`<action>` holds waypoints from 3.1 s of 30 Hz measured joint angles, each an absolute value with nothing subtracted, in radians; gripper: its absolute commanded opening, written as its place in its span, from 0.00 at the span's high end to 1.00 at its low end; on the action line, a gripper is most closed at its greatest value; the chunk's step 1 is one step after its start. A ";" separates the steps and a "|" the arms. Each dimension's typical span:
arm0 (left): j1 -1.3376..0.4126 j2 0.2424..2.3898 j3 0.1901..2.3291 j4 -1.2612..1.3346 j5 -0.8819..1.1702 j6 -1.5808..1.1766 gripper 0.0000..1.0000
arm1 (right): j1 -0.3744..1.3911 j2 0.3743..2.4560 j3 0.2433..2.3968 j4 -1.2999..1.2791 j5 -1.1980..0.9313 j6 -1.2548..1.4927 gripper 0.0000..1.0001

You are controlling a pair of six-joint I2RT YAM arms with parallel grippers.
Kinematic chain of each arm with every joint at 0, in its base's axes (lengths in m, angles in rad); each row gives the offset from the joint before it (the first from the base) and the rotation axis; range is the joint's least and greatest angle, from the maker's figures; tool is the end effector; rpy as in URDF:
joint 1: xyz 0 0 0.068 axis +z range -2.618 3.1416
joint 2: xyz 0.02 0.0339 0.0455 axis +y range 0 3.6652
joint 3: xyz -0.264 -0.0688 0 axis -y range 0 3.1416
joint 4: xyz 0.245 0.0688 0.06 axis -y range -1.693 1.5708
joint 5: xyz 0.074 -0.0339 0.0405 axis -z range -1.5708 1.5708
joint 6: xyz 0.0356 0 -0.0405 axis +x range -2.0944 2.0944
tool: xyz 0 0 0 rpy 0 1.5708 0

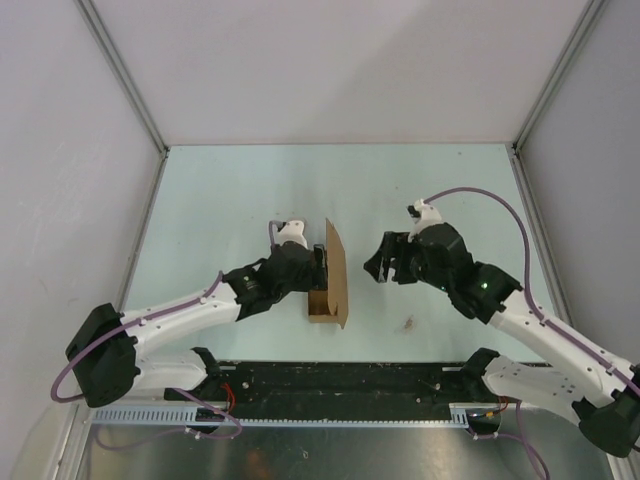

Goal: Fold the paper box

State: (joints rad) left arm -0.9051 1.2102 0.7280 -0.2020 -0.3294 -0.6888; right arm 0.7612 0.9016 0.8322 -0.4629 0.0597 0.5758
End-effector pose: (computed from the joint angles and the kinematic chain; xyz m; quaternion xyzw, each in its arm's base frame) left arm 0.1667 -0.1936 0.2320 0.0263 0.8935 -0.1991 0.4016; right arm 0.1457 0.1359 0.3078 -0.0656 0.8655 0.2871 0.4053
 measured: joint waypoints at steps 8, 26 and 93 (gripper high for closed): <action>-0.910 1.207 0.732 -0.205 -0.325 -0.680 0.19 | 0.779 1.052 0.982 -0.472 0.022 0.576 0.20; -0.938 1.174 0.727 -0.199 -0.309 -0.680 0.16 | 0.805 1.438 1.334 -0.558 0.069 0.567 0.20; -0.953 0.513 0.795 -0.473 -0.387 -0.609 0.19 | 0.812 1.522 1.518 -0.810 -0.324 -0.707 0.97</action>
